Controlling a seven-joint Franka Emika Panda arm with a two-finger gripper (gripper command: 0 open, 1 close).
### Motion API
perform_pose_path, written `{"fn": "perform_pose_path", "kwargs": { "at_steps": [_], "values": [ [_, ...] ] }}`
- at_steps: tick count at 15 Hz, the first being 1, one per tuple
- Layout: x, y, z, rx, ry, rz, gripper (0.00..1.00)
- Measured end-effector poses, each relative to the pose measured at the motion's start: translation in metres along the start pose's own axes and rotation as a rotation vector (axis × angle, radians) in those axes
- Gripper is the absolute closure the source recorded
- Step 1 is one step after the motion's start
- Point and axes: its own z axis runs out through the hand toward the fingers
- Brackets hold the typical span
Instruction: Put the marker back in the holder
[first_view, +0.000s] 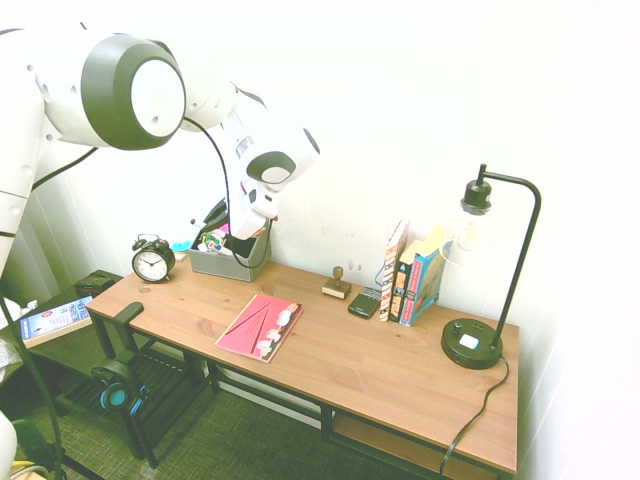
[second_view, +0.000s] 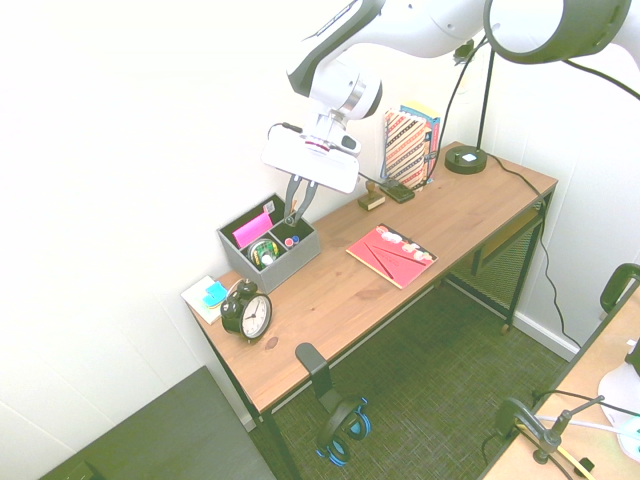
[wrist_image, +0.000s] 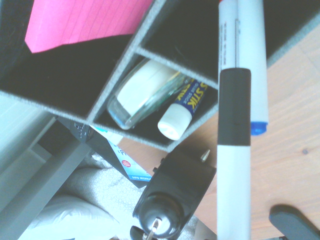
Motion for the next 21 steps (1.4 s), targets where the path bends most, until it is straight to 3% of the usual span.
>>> {"fn": "perform_pose_path", "kwargs": {
  "at_steps": [7, 14, 16, 21],
  "values": [
    [0.024, -0.012, 0.011, 0.002, -0.027, -0.01, 0.0],
    [0.038, -0.013, -0.005, 0.016, -0.044, -0.038, 0.0],
    [0.031, -0.005, -0.012, -0.021, 0.012, -0.094, 0.0],
    [-0.03, 0.065, -0.042, -0.127, 0.284, -0.234, 0.0]
  ]
}}
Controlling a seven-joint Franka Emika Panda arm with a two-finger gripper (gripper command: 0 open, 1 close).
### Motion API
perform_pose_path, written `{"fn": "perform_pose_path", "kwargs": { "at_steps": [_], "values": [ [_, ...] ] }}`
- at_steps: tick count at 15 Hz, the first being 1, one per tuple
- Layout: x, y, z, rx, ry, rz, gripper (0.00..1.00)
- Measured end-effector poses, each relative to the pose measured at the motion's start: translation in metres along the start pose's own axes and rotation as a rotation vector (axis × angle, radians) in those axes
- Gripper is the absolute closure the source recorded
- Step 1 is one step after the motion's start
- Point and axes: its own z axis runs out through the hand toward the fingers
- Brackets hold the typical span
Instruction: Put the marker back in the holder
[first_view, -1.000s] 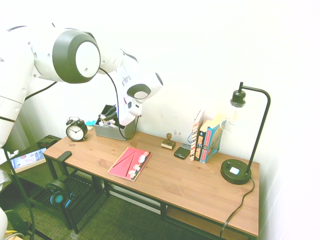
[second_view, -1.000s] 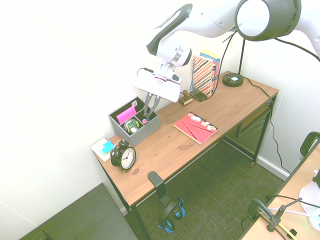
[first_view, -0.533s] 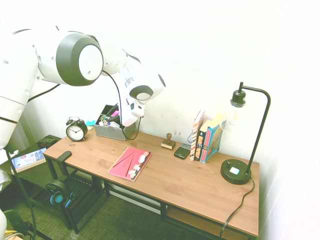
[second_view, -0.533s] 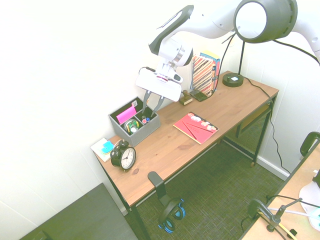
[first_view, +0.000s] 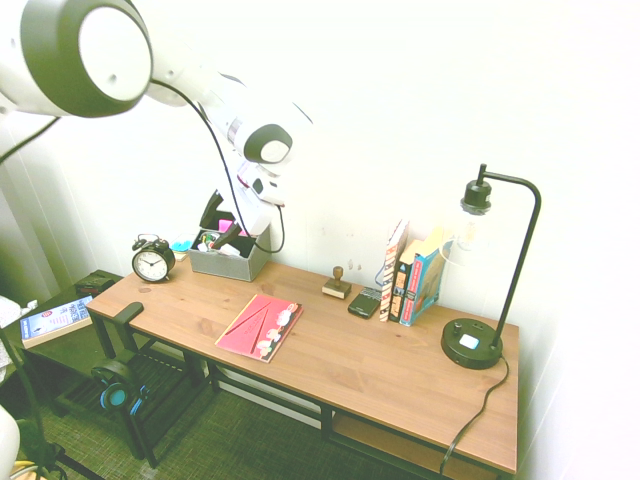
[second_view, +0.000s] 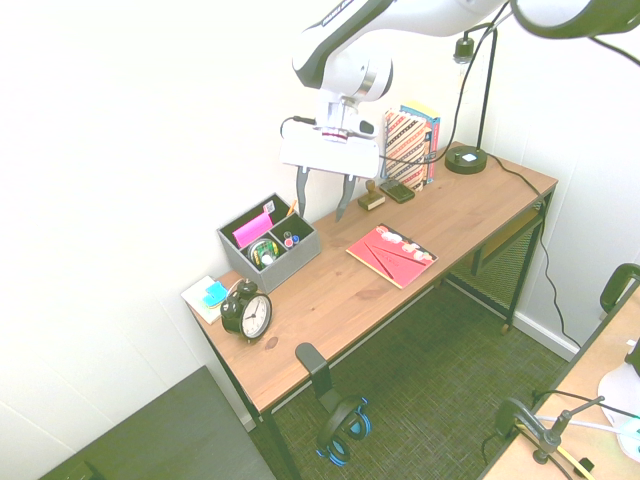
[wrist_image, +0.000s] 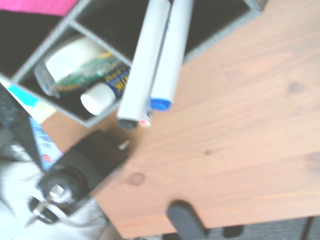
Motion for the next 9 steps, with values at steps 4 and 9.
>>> {"fn": "perform_pose_path", "kwargs": {
  "at_steps": [4, 9],
  "values": [
    [-0.048, 0.066, -0.022, -0.094, 0.23, -0.111, 0.0],
    [-0.084, 0.144, -0.046, -0.098, 0.518, -0.237, 0.0]
  ]
}}
